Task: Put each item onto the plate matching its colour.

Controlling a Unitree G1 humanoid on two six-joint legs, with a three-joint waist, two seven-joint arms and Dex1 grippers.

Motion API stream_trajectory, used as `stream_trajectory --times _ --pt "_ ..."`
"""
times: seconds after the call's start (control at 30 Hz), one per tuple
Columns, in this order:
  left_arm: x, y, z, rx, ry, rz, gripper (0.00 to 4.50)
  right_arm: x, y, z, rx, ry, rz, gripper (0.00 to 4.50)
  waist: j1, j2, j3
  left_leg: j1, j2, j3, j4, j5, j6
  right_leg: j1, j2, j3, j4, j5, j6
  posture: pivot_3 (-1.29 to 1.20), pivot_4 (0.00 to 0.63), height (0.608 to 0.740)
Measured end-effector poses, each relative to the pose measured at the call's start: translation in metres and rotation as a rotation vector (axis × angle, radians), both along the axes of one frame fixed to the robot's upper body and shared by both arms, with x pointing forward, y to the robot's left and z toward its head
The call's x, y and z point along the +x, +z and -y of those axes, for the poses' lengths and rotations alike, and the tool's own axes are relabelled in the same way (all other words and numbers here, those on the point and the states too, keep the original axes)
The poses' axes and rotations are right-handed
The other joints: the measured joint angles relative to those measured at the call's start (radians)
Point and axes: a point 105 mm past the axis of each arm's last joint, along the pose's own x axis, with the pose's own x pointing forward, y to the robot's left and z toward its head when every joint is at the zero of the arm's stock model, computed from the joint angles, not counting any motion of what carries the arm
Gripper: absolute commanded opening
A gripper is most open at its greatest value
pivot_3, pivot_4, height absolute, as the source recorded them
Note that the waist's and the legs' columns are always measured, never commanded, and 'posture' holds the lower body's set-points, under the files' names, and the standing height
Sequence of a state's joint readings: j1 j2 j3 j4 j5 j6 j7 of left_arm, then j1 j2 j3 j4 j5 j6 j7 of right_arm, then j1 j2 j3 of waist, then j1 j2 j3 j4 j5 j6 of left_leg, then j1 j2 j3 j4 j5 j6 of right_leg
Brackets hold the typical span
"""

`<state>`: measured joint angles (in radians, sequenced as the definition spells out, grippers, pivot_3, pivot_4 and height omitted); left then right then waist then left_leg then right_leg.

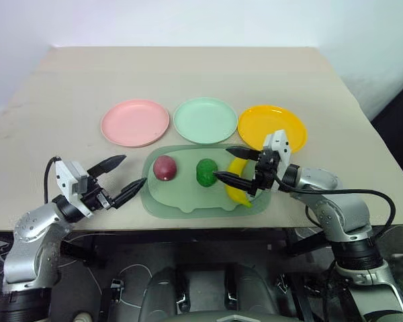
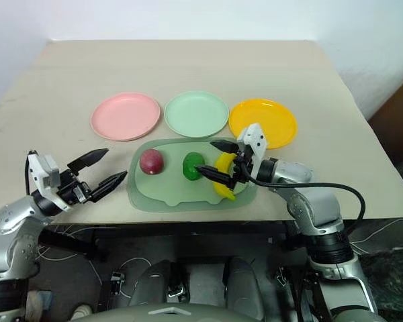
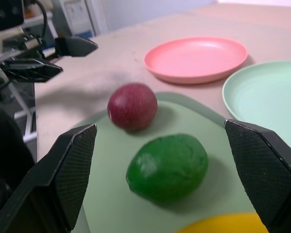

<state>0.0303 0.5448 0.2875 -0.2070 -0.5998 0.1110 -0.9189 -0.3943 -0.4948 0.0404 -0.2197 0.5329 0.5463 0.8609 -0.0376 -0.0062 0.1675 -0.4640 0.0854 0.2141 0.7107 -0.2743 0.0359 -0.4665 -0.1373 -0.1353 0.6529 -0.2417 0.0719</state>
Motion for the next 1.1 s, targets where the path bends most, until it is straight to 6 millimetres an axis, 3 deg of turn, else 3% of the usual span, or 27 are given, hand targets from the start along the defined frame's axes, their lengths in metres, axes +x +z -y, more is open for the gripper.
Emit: stream_trajectory --times 0.37,0.53,0.8,1.1 --pt "0.003 0.005 0.008 0.0 -0.009 -0.003 4.49 -0.003 -0.001 -0.003 0.005 -0.037 -0.05 4.5 0.001 0.0 0.0 0.0 0.0 0.0 0.0 0.0 -0.001 0.0 0.0 0.0 0.0 0.0 0.0 0.0 0.15 0.695" --pt "0.005 0.009 0.013 0.017 -0.053 -0.002 4.49 -0.01 -0.018 0.006 -0.028 -0.097 -0.154 4.5 0.003 0.0 0.0 0.0 0.0 0.0 0.0 0.0 -0.001 0.0 0.0 0.0 -0.001 0.0 0.0 0.0 0.15 0.695" --pt "0.01 0.013 0.023 0.016 -0.108 0.001 4.49 -0.003 -0.019 0.029 -0.027 -0.286 -0.189 4.5 0.005 0.0 0.0 0.0 0.0 0.0 -0.001 0.0 -0.001 0.0 0.001 0.0 -0.001 0.0 0.0 0.0 0.15 0.695" --pt "0.02 0.019 0.039 0.007 -0.169 -0.011 4.49 -0.005 -0.038 0.032 -0.049 -0.419 -0.305 4.5 0.005 0.0 0.0 0.0 0.0 0.0 -0.001 0.0 -0.001 0.001 0.001 0.0 -0.001 0.0 0.0 0.0 0.15 0.695"
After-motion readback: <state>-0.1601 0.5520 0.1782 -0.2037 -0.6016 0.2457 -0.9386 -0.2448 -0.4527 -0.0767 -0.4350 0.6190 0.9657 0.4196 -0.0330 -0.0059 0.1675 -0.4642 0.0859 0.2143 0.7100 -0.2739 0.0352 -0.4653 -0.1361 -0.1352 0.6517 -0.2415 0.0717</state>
